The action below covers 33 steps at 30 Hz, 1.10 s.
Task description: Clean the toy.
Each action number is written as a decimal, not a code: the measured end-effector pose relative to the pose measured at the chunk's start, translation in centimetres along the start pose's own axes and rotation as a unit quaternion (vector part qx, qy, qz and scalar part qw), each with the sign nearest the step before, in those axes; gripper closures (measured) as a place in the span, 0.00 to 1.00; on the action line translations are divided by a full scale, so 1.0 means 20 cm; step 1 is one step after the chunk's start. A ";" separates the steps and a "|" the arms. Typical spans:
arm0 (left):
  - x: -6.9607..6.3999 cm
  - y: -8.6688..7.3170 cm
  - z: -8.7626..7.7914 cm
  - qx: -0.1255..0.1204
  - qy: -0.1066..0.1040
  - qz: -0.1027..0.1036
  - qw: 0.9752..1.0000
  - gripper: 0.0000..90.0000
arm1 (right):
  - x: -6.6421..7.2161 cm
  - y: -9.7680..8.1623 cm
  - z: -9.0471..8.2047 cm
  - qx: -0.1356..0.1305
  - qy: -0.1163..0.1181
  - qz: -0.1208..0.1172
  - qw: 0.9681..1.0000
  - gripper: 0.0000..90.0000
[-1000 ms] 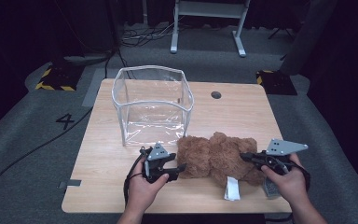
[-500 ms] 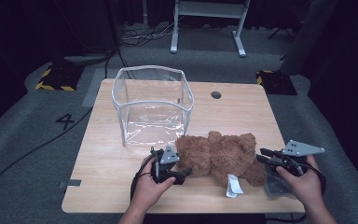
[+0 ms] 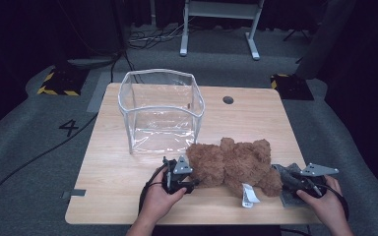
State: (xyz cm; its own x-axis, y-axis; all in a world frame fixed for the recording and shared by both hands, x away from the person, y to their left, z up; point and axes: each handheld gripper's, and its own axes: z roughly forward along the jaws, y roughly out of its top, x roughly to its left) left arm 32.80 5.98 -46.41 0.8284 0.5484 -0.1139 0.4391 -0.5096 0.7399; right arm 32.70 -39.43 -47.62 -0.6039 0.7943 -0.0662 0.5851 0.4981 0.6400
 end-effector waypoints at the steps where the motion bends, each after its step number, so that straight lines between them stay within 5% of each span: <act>1: -0.01 0.00 0.00 0.004 -0.001 0.008 1.000 0.77 | -0.01 -0.01 0.02 0.002 -0.001 0.002 1.000 0.41; 4: -0.03 0.02 -0.01 0.013 -0.013 0.019 1.000 0.85 | -0.02 -0.02 0.03 0.001 -0.002 0.011 1.000 0.45; 7: -0.05 0.03 -0.03 0.008 -0.025 0.019 0.999 0.92 | -0.03 -0.01 0.02 0.009 -0.001 0.009 1.000 0.75; 10: -0.05 0.02 -0.03 0.001 -0.029 0.022 0.999 0.91 | -0.04 -0.01 -0.01 0.011 0.001 0.012 1.000 0.85; 18: -0.04 0.00 -0.02 -0.016 -0.040 0.002 0.999 0.52 | 0.01 0.06 -0.26 -0.054 0.024 0.014 0.998 0.85; 24: -0.02 -0.02 0.01 -0.009 -0.016 -0.018 1.000 0.38 | 0.13 0.20 -0.40 -0.107 0.055 -0.024 0.992 0.85; 30: 0.01 -0.06 0.07 -0.005 -0.029 -0.040 0.999 0.33 | 0.29 0.38 -0.38 -0.141 0.107 -0.066 0.982 0.85; 33: 0.00 -0.06 0.08 -0.010 -0.030 -0.028 0.999 0.35 | 0.37 0.47 -0.34 -0.157 0.132 -0.082 0.975 0.85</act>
State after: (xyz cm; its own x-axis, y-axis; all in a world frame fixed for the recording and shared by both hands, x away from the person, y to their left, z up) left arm 32.84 5.59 -48.32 0.8228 0.5338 -0.1950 0.4786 -0.4660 0.7441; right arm 30.06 -31.13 -36.94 -0.8180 0.5750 -0.0139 0.3000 0.4472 0.8427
